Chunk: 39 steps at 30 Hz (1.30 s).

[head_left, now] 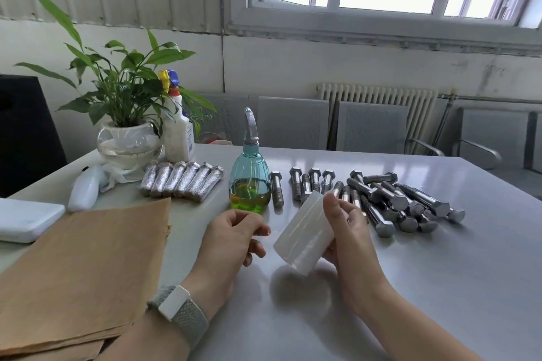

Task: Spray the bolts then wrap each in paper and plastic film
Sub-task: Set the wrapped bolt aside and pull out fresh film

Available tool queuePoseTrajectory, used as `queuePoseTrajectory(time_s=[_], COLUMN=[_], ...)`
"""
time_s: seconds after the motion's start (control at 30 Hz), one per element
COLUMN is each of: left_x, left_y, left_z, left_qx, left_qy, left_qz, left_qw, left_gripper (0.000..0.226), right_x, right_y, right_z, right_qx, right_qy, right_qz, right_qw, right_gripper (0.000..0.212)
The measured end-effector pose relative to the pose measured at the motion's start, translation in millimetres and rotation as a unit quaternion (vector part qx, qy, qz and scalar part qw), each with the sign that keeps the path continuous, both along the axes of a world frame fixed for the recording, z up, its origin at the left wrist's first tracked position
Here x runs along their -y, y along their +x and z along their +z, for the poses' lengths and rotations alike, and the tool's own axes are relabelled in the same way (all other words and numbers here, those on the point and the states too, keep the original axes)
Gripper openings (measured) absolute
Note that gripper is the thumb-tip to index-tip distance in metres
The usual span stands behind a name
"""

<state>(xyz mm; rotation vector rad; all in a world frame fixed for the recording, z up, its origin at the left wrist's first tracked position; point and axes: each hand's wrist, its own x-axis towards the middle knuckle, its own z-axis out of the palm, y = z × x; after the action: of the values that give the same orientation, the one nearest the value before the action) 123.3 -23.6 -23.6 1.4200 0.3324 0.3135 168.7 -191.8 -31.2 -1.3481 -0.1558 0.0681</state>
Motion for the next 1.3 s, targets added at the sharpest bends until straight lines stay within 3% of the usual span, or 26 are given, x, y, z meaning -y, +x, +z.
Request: queuePoseTrajectory(time_s=[0.27,0.37,0.47,0.6,0.7,0.8,0.87,1.0,1.17,1.3], left_x=[-5.6,-7.4,-7.5,-7.0,-5.5,-5.9,-7.0,-8.0,-7.7,-8.8], left_y=[-1.8,-0.6,-0.2,3.3,3.2,-0.6,-2.0,-2.0,-2.8,-2.5], left_z=[-0.7,-2.2,-3.8,-2.0,-0.5,-2.4,-3.8,-6.3,-8.3,-7.6], left_qx=[-0.038,-0.047,-0.049,-0.017,0.050,0.112,0.139,0.177,0.199,0.197], left_qy=[0.048,0.042,0.063,0.072,0.129,0.276,0.328,0.362,0.406,0.409], left_qz=[-0.092,-0.099,-0.107,-0.050,0.037,0.094,0.099,0.087,0.051,0.045], left_qw=[0.994,0.993,0.991,0.996,0.990,0.950,0.929,0.911,0.891,0.890], left_gripper=[0.065,0.056,0.030,0.011,0.012,0.013,0.012,0.013,0.022,0.029], right_x=[0.1,-0.1,-0.2,-0.4,-4.2,-6.8,-6.3,-2.8,6.0,11.6], right_y=[-0.5,-0.6,-1.2,-1.5,-4.1,-8.8,-10.3,-10.6,-4.1,-0.7], right_z=[0.7,1.1,1.8,0.9,-1.1,-1.6,1.5,11.8,17.8,23.4], right_qx=[0.008,0.001,-0.004,-0.012,-0.017,-0.002,0.029,0.050,0.083,0.105], right_qy=[0.010,0.018,0.021,0.016,-0.005,-0.074,-0.139,-0.205,-0.219,-0.230], right_qz=[-0.010,-0.012,-0.008,0.021,0.095,0.148,0.167,0.246,0.206,0.219], right_qw=[1.000,1.000,1.000,1.000,0.995,0.986,0.976,0.946,0.950,0.942], right_gripper=[0.075,0.073,0.077,0.076,0.072,0.062,0.058,0.052,0.019,0.017])
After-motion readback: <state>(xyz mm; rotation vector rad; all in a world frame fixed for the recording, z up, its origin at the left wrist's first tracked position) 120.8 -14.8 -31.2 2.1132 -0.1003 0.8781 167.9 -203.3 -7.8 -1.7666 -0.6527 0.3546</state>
